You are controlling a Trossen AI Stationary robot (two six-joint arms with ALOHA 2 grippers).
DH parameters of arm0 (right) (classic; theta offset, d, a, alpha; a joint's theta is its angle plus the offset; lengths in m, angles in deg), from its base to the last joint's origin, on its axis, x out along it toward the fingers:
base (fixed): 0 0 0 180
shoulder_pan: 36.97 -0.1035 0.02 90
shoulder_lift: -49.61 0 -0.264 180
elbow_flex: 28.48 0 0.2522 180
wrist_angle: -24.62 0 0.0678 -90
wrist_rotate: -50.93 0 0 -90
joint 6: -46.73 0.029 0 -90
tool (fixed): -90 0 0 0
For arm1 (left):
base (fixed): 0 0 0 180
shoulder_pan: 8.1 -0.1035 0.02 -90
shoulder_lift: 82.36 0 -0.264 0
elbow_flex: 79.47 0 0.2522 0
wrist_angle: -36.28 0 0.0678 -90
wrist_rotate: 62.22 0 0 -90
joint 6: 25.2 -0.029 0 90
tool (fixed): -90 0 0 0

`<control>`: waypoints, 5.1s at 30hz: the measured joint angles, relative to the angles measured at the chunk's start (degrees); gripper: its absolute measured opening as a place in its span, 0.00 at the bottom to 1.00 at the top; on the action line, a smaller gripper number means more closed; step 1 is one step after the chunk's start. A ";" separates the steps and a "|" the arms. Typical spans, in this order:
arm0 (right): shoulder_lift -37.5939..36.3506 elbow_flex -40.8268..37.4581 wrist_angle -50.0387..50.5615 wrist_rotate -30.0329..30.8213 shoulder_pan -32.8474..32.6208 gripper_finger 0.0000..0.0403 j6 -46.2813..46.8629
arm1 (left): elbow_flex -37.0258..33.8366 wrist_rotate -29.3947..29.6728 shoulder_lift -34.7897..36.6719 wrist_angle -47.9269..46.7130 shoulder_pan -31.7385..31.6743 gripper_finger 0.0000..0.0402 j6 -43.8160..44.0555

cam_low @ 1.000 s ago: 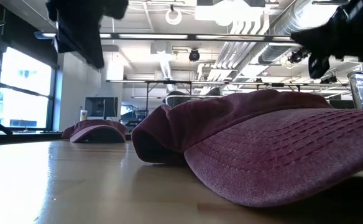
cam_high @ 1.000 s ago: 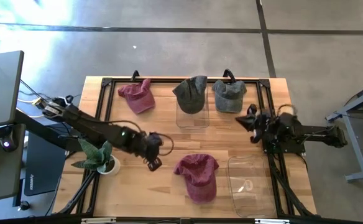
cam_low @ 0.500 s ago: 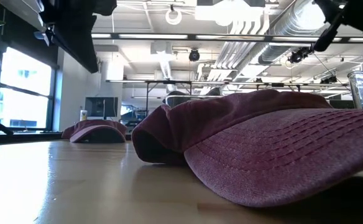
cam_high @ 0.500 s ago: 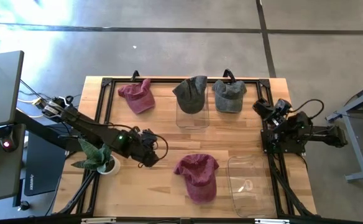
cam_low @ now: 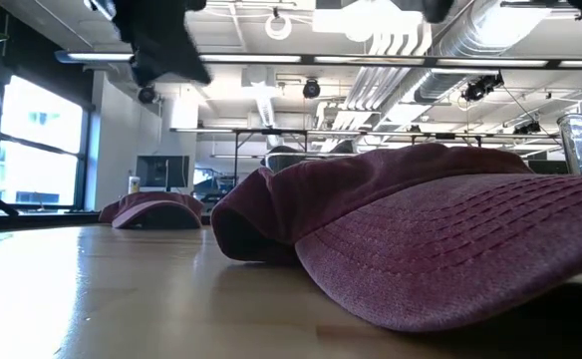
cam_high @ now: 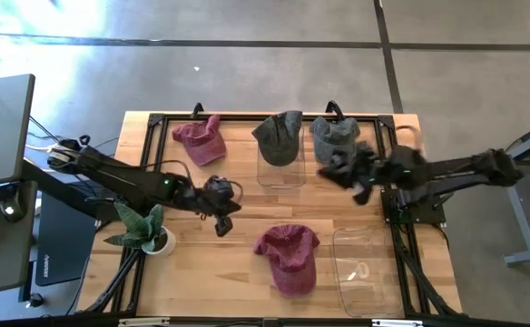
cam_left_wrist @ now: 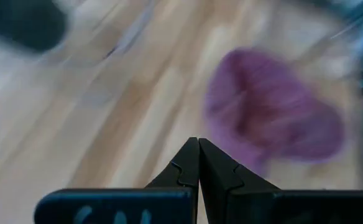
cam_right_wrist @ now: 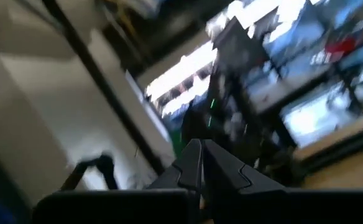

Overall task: Pick & Place hat
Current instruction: Put the bottom red cap into the bottom transparent bin

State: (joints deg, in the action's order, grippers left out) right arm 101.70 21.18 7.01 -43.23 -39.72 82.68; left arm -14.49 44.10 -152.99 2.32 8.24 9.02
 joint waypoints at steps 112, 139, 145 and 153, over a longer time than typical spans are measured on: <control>73.71 62.18 56.94 -20.58 -14.91 0.45 -5.94 | -5.07 -22.14 33.28 -29.77 -0.20 0.00 -12.73; 74.79 62.18 64.50 -12.40 -11.02 0.22 -6.30 | -5.07 -16.76 33.20 -29.70 -0.20 0.00 -10.38; 76.63 62.18 65.36 -16.04 -11.08 0.24 -6.92 | -5.07 -15.24 33.19 -29.71 -0.20 0.00 -10.38; 77.23 62.18 65.75 -15.89 -11.17 0.13 -8.86 | -5.08 -14.18 33.19 -29.70 -0.20 0.00 -10.63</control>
State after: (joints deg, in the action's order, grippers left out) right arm 178.93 83.36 72.76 -59.12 -50.88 73.82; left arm -19.56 29.91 -119.79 -27.39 8.04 -1.60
